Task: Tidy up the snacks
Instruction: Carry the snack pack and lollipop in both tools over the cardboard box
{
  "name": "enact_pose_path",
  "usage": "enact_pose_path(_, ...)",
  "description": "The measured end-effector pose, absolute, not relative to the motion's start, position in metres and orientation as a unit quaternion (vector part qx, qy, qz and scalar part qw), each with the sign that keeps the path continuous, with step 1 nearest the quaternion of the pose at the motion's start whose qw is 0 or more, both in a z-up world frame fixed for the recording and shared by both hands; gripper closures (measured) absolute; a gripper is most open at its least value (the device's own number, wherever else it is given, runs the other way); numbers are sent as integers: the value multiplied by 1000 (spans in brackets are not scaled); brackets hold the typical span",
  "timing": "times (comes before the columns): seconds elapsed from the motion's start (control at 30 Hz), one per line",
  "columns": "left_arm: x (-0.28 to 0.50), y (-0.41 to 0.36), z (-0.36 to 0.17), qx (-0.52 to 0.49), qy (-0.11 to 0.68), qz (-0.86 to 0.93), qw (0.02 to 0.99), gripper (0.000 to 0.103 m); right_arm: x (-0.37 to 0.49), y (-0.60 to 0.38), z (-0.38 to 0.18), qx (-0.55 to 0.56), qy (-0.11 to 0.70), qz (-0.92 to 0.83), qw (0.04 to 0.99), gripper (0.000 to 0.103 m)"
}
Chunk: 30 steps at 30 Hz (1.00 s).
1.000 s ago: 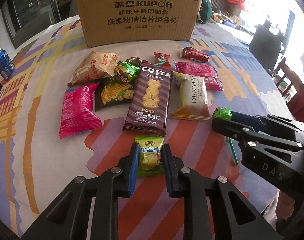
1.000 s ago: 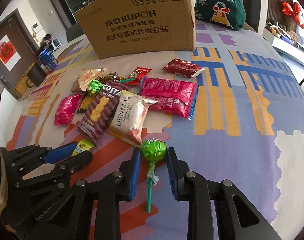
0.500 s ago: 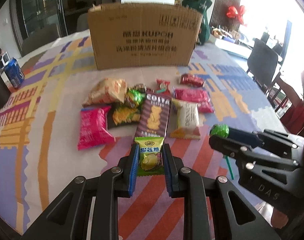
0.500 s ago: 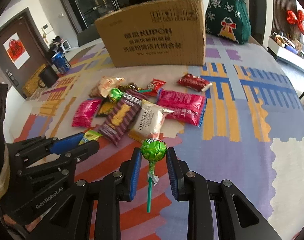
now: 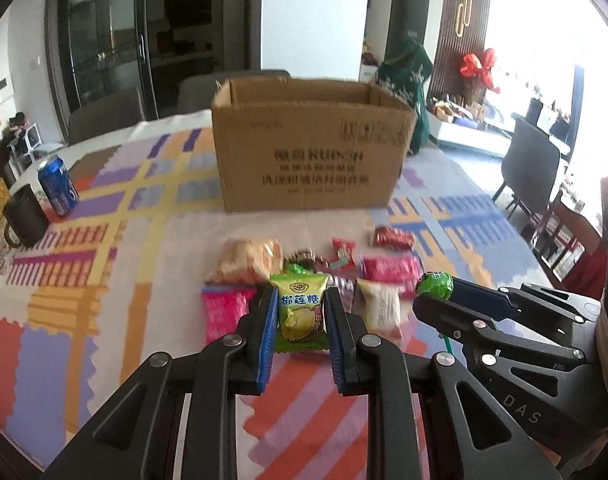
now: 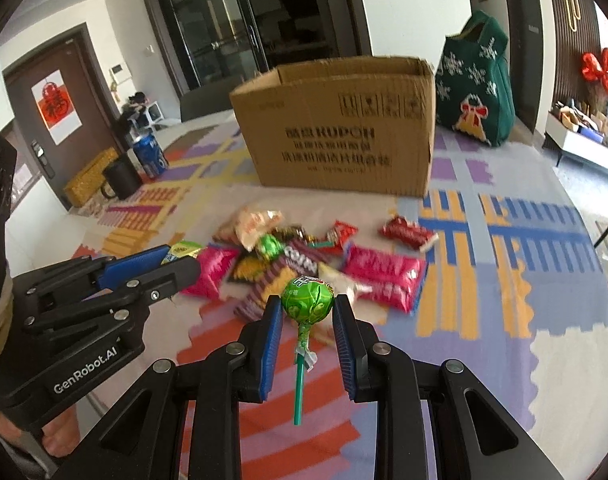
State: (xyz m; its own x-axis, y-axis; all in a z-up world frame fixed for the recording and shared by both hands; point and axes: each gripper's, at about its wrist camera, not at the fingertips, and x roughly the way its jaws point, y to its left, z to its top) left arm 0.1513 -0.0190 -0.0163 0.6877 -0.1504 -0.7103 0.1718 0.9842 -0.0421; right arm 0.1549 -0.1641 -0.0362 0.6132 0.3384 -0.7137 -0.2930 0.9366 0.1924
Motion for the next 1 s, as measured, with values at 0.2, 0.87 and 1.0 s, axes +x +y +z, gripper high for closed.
enact_pose_path(0.2, 167, -15, 5, 17, 352, -86, 932, 79, 170, -162, -18, 30, 371, 174, 912, 76)
enact_pose_path(0.87, 252, -11, 80, 1, 301, -112, 947, 79, 249, -163, 54, 54, 291, 171, 940, 76)
enact_pose_path(1.0, 278, -8, 87, -10, 314, -117, 942, 79, 271, -163, 71, 55, 287, 175, 940, 76)
